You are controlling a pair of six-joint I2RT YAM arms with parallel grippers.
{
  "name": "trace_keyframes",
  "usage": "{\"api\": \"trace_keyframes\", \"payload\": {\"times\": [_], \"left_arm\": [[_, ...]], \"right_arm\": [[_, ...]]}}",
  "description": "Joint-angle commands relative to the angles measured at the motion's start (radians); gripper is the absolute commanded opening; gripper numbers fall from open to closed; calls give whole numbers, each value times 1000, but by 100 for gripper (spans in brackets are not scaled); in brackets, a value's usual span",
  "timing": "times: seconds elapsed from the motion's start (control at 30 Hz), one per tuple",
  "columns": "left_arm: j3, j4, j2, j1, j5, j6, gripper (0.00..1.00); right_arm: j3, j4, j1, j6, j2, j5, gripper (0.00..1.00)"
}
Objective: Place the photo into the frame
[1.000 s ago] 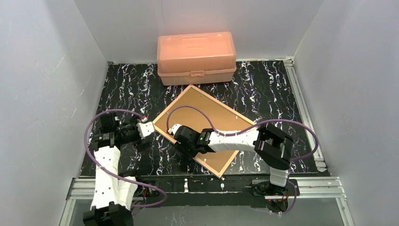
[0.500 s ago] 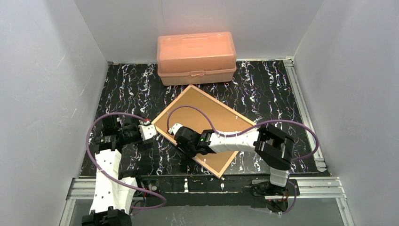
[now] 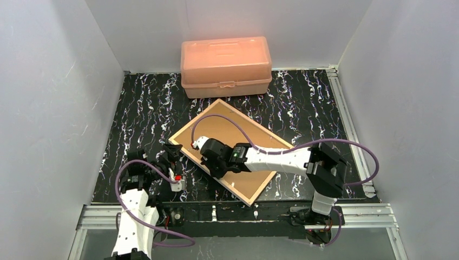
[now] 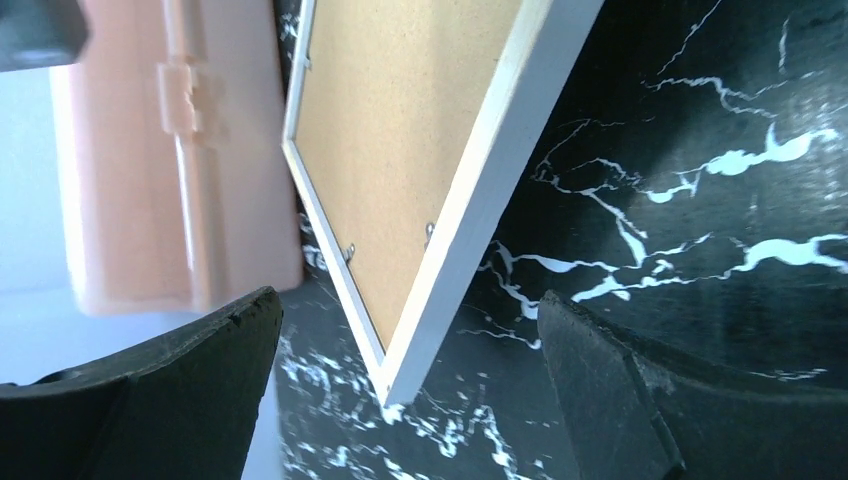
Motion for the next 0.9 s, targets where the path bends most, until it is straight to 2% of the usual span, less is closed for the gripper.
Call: {"api": "trace_keyframes", "payload": {"times": [0.0, 0.3, 0.43, 0.53, 0.73, 0.87], "left_arm": [[-24, 162, 36, -13, 113, 198, 98], [35, 148, 226, -133, 78, 391, 98], [39, 266, 298, -192, 58, 385, 97], [59, 296, 345, -223, 36, 397, 91], [79, 353, 447, -251, -44, 471, 71], [75, 406, 469, -252, -79, 469, 67]], "right_arm": [[85, 25, -13, 29, -92, -82, 1], [128, 15, -30, 44, -100, -138, 1], [135, 15, -34, 49, -104, -139, 1], [143, 14, -38, 57, -107, -180, 1], [160, 0, -53, 66, -129, -219, 1], [161, -9, -63, 71, -150, -237, 1]]}}
